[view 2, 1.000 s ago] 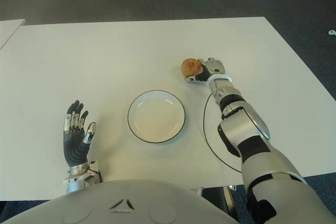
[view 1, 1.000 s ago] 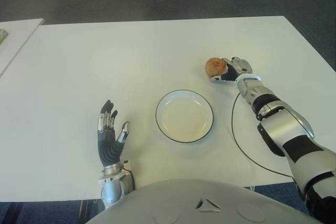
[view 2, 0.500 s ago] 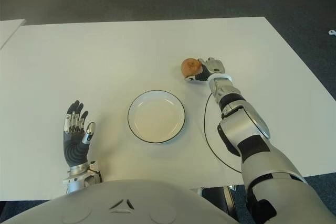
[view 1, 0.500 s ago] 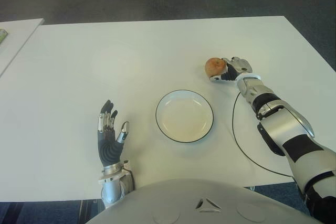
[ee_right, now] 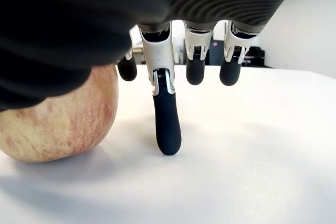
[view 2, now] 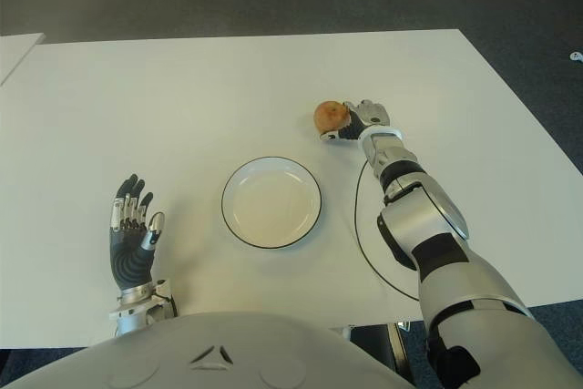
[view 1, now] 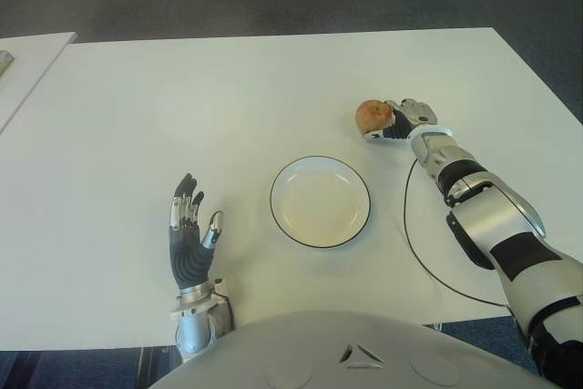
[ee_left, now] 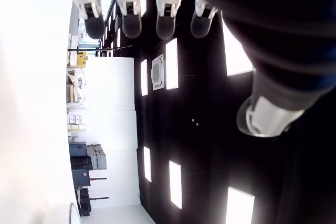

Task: Put the apples into the plate.

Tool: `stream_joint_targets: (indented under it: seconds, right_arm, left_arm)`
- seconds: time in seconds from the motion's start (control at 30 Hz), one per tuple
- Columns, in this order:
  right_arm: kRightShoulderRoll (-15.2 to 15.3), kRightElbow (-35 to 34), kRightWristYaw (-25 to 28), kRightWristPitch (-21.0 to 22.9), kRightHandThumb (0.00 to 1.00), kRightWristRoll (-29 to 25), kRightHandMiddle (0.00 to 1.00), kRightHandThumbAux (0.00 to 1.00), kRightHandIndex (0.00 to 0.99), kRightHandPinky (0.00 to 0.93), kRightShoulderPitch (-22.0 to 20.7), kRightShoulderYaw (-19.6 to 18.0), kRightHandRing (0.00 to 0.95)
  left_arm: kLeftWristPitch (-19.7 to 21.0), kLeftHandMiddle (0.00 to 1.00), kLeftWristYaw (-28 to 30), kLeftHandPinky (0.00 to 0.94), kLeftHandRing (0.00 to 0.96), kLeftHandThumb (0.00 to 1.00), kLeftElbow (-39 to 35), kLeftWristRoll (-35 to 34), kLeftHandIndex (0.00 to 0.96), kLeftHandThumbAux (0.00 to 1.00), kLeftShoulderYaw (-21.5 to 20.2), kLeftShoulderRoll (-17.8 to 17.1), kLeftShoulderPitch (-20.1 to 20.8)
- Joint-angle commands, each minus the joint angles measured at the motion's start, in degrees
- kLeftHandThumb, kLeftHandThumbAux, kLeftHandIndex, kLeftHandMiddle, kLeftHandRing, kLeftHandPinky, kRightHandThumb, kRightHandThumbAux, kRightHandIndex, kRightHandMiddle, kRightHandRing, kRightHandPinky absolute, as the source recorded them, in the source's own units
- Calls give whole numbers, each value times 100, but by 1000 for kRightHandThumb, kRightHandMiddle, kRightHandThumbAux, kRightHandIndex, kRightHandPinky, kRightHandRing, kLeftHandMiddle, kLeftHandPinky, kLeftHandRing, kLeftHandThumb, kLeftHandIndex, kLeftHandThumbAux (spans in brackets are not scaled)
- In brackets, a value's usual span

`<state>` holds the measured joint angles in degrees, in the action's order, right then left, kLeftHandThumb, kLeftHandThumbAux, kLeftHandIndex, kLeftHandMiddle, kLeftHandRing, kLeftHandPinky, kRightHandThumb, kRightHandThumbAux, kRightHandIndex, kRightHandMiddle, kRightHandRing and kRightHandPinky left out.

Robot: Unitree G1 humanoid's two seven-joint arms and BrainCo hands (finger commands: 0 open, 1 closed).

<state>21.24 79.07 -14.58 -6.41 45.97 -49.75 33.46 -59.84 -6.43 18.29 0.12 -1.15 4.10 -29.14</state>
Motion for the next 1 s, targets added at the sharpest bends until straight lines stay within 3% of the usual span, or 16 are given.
stream_joint_targets:
  seconds: [0.03,0.57,1.0]
  right_arm:
    - [-169,91,165,11,78,47,0,278,0,0,19,59,0]
    - [-50,33,91,-126,66,49,0,277,0,0,-498,59,0]
    - [-48,-1,99,-230,68,36,0,281,0,0,-659,72,0]
  left_arm:
    - [1028,33,-26,0,15,146,1059,91,57,565,-103,-30,456]
    - [1110,33,-115,0,10,163,1092,164,64,556,-122,-2,535]
    - [824,33,41,23,17,178,1283,105,60,553,-66,-28,684]
